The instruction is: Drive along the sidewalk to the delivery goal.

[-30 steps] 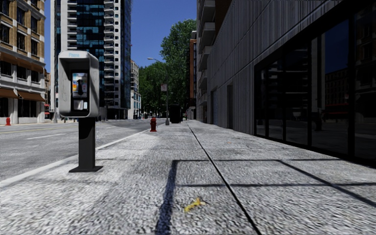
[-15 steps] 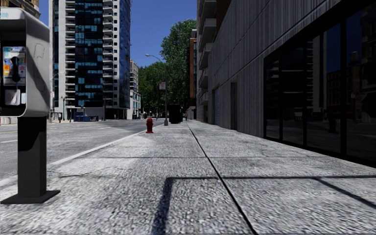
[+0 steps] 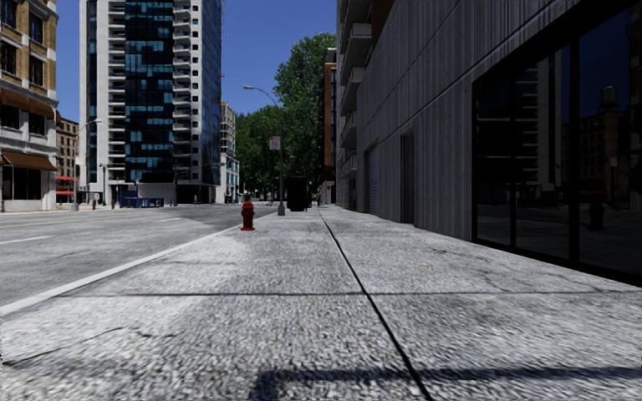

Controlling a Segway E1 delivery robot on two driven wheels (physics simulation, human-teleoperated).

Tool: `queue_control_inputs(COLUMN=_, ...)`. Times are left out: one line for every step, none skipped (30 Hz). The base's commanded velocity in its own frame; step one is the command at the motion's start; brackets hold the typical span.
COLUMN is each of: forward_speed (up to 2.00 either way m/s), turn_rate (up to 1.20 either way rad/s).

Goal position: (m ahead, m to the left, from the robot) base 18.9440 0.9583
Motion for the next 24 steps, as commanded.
queue_control_inputs(forward_speed=2.0, turn_rate=0.0)
queue_control_inputs(forward_speed=2.0, turn_rate=0.0)
queue_control_inputs(forward_speed=2.0, turn_rate=0.0)
queue_control_inputs(forward_speed=2.0, turn_rate=0.0)
queue_control_inputs(forward_speed=2.0, turn_rate=0.0)
queue_control_inputs(forward_speed=2.0, turn_rate=0.0)
queue_control_inputs(forward_speed=2.0, turn_rate=0.0)
queue_control_inputs(forward_speed=2.0, turn_rate=0.0)
queue_control_inputs(forward_speed=2.0, turn_rate=0.0)
queue_control_inputs(forward_speed=2.0, turn_rate=0.0)
queue_control_inputs(forward_speed=2.0, turn_rate=0.0)
queue_control_inputs(forward_speed=2.0, turn_rate=0.0)
queue_control_inputs(forward_speed=2.0, turn_rate=0.0)
queue_control_inputs(forward_speed=2.0, turn_rate=0.0)
queue_control_inputs(forward_speed=2.0, turn_rate=0.0)
queue_control_inputs(forward_speed=2.0, turn_rate=0.0)
queue_control_inputs(forward_speed=2.0, turn_rate=0.0)
queue_control_inputs(forward_speed=2.0, turn_rate=0.0)
queue_control_inputs(forward_speed=2.0, turn_rate=0.0)
queue_control_inputs(forward_speed=2.0, turn_rate=0.0)
queue_control_inputs(forward_speed=2.0, turn_rate=0.06)
queue_control_inputs(forward_speed=2.0, turn_rate=0.07)
queue_control_inputs(forward_speed=2.0, turn_rate=0.08)
queue_control_inputs(forward_speed=2.0, turn_rate=0.08)
